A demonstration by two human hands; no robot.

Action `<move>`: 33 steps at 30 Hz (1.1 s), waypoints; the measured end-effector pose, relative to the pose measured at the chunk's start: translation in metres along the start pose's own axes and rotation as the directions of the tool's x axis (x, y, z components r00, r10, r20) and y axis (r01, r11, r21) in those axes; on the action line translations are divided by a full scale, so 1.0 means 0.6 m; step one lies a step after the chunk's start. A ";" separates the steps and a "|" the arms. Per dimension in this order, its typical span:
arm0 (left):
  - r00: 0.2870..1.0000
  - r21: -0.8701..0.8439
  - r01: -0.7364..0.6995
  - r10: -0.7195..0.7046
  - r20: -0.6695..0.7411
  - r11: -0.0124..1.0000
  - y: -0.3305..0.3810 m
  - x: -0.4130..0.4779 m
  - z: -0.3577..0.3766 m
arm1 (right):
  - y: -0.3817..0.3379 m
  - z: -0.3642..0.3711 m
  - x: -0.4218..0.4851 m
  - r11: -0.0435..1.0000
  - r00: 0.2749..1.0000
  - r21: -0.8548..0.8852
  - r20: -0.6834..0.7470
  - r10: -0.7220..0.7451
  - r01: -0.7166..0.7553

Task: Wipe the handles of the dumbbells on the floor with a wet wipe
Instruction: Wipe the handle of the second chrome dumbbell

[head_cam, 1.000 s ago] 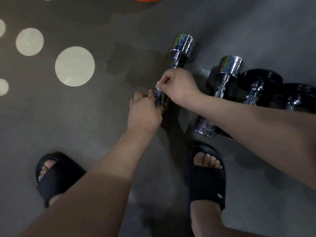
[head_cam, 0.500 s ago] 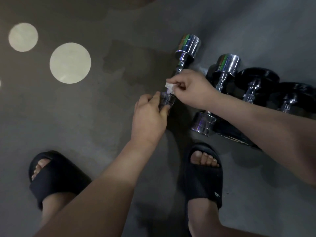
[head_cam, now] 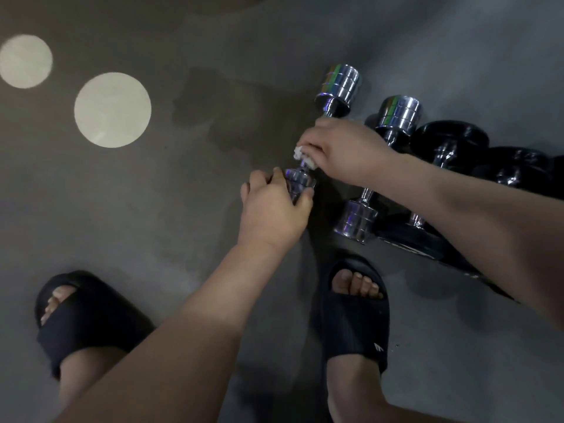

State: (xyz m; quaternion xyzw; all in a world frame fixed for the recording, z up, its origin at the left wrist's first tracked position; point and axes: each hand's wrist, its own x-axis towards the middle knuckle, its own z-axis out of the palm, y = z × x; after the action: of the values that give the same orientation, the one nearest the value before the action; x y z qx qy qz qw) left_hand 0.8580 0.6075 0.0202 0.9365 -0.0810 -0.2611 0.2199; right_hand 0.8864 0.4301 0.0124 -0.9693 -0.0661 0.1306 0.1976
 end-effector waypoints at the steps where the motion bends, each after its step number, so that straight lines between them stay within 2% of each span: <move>1: 1.000 -0.023 0.017 -0.017 0.007 1.000 0.003 0.000 -0.002 | 0.008 -0.005 0.003 1.000 1.000 -0.007 -0.013 0.024 -0.025; 6: 0.997 -0.053 0.012 -0.008 0.080 0.999 0.014 -0.003 -0.006 | 0.039 -0.015 0.014 0.978 0.977 -0.072 -0.100 0.189 -0.196; 10: 0.995 -0.087 0.026 -0.018 0.093 0.996 0.018 -0.001 0.004 | 0.019 -0.007 -0.026 0.990 0.986 -0.023 -0.100 0.135 -0.138; 16: 0.996 -0.099 0.024 -0.015 0.093 0.995 0.019 -0.003 0.016 | 0.048 -0.018 -0.033 0.999 0.999 -0.051 -0.045 0.012 -0.014; 23: 0.994 -0.100 0.030 -0.019 0.112 0.994 0.018 -0.011 0.017 | 0.055 -0.004 0.004 0.979 0.980 -0.067 -0.064 0.190 -0.194; 26: 0.994 -0.110 0.035 -0.023 0.108 0.993 0.016 -0.012 0.020 | 0.029 0.001 -0.018 0.988 0.992 -0.095 -0.055 0.115 -0.119; 30: 0.993 -0.117 0.009 0.005 0.119 0.993 0.019 -0.018 0.027 | 0.030 0.001 -0.040 0.985 0.996 -0.161 0.072 -0.045 0.056; 33: 0.991 -0.134 0.000 0.018 0.131 0.991 0.018 -0.020 0.035 | 0.063 -0.008 -0.027 0.989 0.996 -0.145 0.073 0.045 -0.034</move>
State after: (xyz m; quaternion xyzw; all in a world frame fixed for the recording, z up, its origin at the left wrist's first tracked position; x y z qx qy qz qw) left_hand 0.8363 0.5934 0.0148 0.9000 -0.0821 -0.3263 0.2772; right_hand 0.8753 0.3913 0.0051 -0.9765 -0.0636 0.1660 0.1221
